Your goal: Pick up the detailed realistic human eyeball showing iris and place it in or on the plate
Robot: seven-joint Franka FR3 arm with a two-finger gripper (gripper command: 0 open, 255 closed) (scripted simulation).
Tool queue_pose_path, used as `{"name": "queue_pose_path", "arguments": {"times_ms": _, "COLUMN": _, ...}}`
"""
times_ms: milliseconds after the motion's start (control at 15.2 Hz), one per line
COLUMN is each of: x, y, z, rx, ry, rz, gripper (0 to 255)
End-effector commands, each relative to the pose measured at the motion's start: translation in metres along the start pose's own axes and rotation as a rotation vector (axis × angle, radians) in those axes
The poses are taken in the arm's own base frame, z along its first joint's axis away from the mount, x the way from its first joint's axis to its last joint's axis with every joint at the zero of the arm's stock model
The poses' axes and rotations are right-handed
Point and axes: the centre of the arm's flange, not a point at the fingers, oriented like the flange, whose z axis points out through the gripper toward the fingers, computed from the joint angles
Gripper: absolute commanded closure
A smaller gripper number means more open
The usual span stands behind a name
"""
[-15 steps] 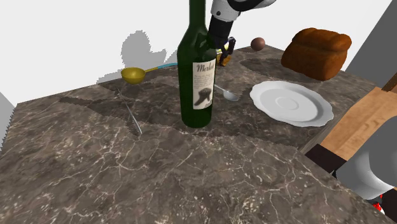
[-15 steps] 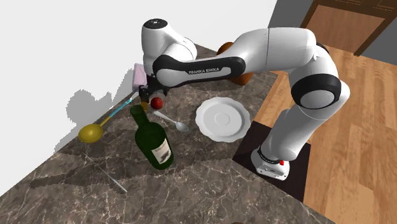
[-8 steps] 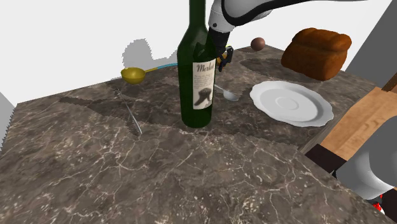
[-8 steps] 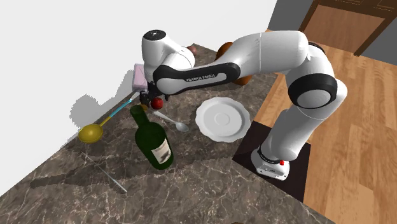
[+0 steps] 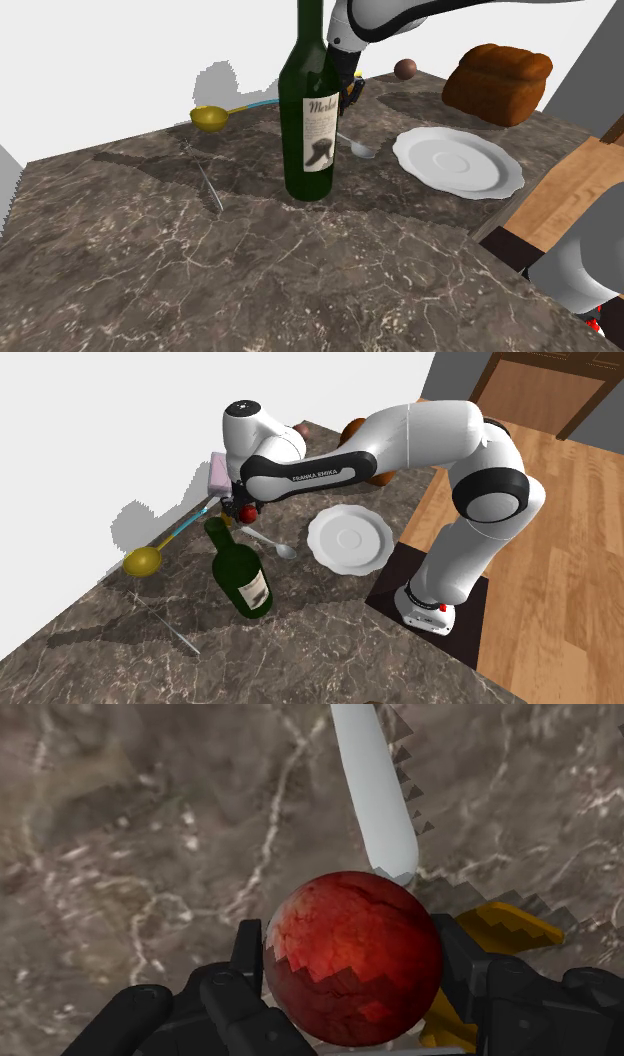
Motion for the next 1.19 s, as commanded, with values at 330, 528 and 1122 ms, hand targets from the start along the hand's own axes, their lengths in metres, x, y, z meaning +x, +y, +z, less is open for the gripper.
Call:
{"name": "queue_pose_path", "arguments": {"times_ms": 330, "x": 0.000, "y": 0.000, "z": 0.000, "rx": 0.000, "ry": 0.000, "rz": 0.000, "gripper": 255}}
{"name": "queue_pose_path", "arguments": {"times_ms": 528, "x": 0.000, "y": 0.000, "z": 0.000, "rx": 0.000, "ry": 0.000, "rz": 0.000, "gripper": 255}}
{"name": "queue_pose_path", "arguments": {"times_ms": 1122, "x": 0.005, "y": -0.007, "z": -0.047, "rx": 0.000, "ry": 0.000, "rz": 0.000, "gripper": 255}}
